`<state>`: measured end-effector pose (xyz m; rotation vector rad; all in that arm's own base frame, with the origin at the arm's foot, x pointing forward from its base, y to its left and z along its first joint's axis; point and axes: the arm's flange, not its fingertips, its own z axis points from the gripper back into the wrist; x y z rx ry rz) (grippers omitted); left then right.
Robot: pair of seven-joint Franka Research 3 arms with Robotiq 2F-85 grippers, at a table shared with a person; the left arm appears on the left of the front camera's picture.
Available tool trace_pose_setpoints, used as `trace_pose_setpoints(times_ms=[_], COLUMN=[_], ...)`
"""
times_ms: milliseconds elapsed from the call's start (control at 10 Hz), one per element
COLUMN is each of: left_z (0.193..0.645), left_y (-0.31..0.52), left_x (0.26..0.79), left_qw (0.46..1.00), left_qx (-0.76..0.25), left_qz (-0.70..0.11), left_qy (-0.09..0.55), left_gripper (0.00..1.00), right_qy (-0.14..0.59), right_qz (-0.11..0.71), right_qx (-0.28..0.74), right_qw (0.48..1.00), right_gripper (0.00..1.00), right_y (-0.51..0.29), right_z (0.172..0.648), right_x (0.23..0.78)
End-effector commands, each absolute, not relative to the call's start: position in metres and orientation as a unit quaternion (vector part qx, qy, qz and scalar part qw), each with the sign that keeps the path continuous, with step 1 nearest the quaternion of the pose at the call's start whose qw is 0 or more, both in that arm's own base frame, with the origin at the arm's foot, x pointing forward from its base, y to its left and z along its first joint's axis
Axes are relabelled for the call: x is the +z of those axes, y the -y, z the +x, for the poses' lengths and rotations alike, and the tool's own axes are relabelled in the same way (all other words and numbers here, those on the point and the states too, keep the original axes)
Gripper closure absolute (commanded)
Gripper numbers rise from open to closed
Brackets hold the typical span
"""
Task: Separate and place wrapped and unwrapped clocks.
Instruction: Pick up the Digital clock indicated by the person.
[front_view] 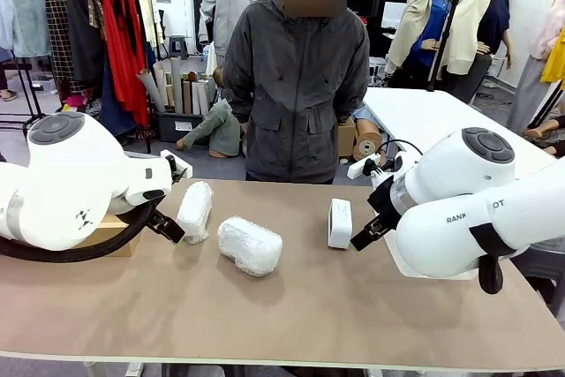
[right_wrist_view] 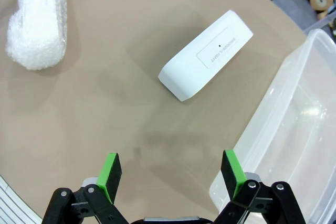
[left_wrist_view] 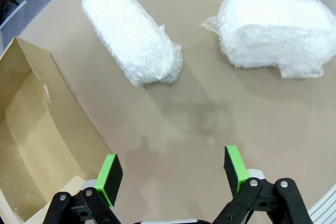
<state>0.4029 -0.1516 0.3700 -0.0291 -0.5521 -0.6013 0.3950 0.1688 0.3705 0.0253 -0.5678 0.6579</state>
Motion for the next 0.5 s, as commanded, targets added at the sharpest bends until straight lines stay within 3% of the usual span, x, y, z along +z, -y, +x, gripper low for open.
trace_pose_setpoints(times_ms=[0,400], left_z=[0.4029,0.4029], left_y=[0.1515,0.1515], left_x=[0.3701,0.3701], left_qw=[0.918,0.918], left_qx=[-0.292,-0.292], left_qz=[-0.014,-0.014], left_qy=[0.269,0.269], left_gripper=[0.0,0.0], right_qy=[0.275,0.275], right_qz=[0.012,0.012], right_qx=[0.319,0.319], right_qw=[0.907,0.907], right_gripper=[0.0,0.0], right_y=[-0.1688,-0.1688], right_z=[0.395,0.395], right_x=[0.3706,0.3706])
